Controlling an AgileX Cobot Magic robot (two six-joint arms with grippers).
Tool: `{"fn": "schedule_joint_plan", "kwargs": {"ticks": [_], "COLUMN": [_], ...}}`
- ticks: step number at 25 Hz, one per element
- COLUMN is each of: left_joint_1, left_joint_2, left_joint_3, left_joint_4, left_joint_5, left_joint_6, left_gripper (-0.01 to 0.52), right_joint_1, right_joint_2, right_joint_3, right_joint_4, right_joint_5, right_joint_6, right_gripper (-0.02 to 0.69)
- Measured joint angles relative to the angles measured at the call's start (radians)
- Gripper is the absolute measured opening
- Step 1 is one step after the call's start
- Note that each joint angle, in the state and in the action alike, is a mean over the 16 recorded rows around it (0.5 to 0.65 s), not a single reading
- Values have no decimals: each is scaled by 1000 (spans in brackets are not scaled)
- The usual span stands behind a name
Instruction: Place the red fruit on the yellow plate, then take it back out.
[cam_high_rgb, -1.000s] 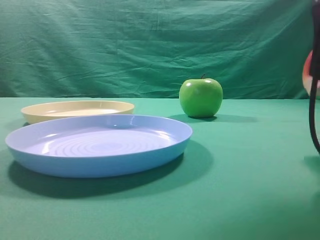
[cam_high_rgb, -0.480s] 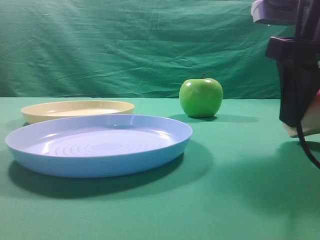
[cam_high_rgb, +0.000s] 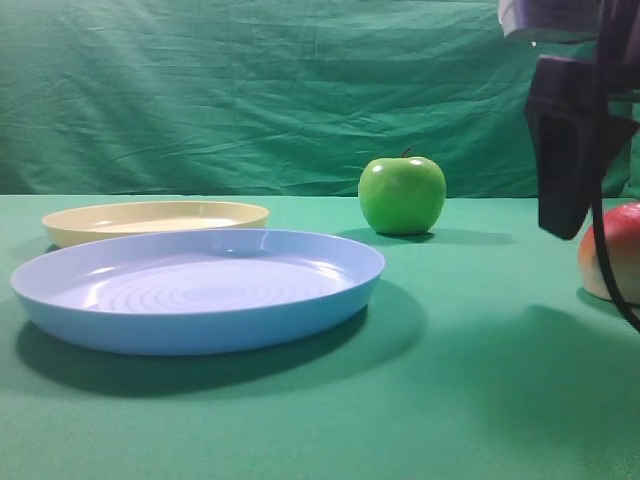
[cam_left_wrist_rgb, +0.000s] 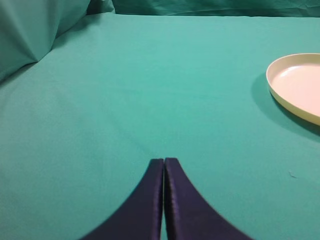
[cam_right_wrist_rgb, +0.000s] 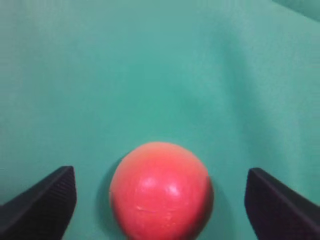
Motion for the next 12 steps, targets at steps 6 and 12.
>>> {"fn": "schedule_joint_plan", "kwargs": {"ticks": [6,12], "left_joint_1": [0,0], "left_joint_2": [0,0], "left_joint_3": [0,0], "left_joint_4": [0,0], "left_joint_5": [0,0], "left_joint_6": [0,0], "left_gripper": [0,0], "right_joint_1": [0,0], "right_joint_2": [-137,-289], "right_joint_3": [-94,-109], "right_joint_4": [27,79], "right_joint_5": [106,169], "right_joint_6": [18,23], "right_gripper": [121,7]}}
